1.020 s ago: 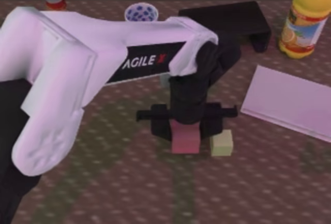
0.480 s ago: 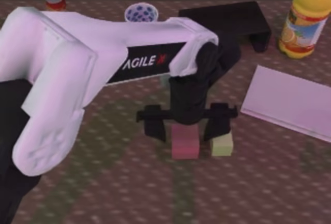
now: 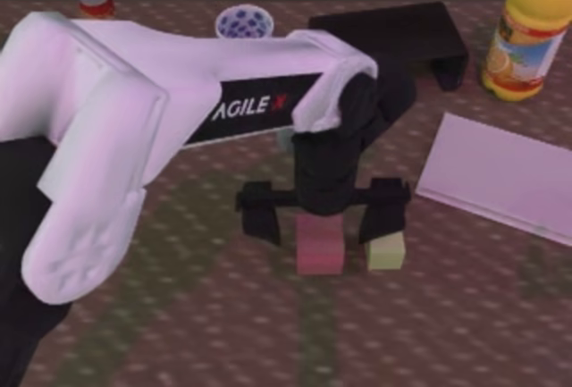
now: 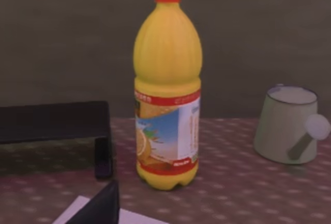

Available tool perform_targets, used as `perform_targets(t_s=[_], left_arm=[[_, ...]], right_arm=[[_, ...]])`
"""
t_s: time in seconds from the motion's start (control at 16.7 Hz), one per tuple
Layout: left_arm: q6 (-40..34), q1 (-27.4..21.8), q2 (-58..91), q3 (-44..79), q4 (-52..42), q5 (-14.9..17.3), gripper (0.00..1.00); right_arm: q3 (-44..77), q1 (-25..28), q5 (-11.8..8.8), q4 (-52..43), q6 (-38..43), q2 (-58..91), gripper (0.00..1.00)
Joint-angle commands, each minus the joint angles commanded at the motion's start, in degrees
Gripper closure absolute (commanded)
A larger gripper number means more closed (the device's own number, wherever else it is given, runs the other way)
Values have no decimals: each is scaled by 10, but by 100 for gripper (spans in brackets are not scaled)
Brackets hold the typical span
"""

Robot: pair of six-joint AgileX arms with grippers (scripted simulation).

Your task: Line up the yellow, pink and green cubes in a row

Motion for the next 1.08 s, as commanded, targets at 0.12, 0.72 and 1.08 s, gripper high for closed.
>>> perform_targets(t_s=[0.12, 0.72, 1.08], left_arm=[[-1, 1, -2, 9, -10, -1, 0], [-3, 9, -39, 97, -135, 0, 0], [59, 39, -34, 101, -134, 0, 0]], right_arm=[[0, 0, 0, 0, 0, 0, 0], [0, 0, 0, 0, 0, 0, 0], [0, 0, 0, 0, 0, 0, 0]])
